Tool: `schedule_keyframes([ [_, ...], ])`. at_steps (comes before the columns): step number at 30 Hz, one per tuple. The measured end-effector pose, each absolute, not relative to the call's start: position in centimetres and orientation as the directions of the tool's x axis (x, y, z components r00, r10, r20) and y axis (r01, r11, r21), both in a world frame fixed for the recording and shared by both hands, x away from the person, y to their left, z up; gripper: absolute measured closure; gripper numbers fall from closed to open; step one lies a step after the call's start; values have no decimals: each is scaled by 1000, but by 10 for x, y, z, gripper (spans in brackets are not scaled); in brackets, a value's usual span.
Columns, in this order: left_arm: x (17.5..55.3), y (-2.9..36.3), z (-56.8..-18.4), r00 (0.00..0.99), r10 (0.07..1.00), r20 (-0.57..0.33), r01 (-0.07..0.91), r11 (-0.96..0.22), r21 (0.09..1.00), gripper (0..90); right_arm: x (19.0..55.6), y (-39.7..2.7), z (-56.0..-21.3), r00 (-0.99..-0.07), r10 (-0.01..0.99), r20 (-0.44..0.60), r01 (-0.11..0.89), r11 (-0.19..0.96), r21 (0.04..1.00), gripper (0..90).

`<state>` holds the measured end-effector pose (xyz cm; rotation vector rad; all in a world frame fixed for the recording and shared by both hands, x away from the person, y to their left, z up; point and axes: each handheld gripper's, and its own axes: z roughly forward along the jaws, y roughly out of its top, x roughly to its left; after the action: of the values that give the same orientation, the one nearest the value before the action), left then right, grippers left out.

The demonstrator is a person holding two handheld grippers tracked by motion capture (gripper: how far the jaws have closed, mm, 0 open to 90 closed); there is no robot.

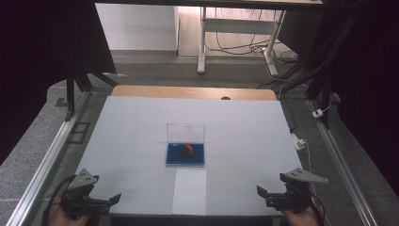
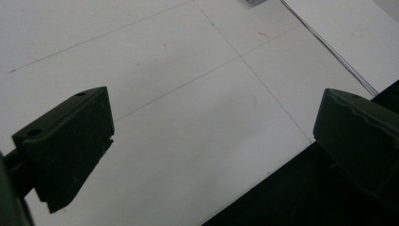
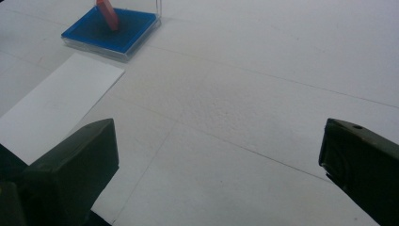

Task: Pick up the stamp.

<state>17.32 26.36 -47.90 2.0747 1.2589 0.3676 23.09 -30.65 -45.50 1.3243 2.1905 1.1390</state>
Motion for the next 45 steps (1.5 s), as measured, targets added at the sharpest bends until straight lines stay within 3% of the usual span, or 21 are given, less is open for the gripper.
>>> schedule_keyframes([
  [25,175,266,-478,493,859,-140,674,-275,686,0,233,-302,-457,-567,815,120,587,297,753,0],
  [45,198,244,-469,606,785,-132,589,-331,737,0,233,-304,-456,-578,805,133,579,290,762,0],
])
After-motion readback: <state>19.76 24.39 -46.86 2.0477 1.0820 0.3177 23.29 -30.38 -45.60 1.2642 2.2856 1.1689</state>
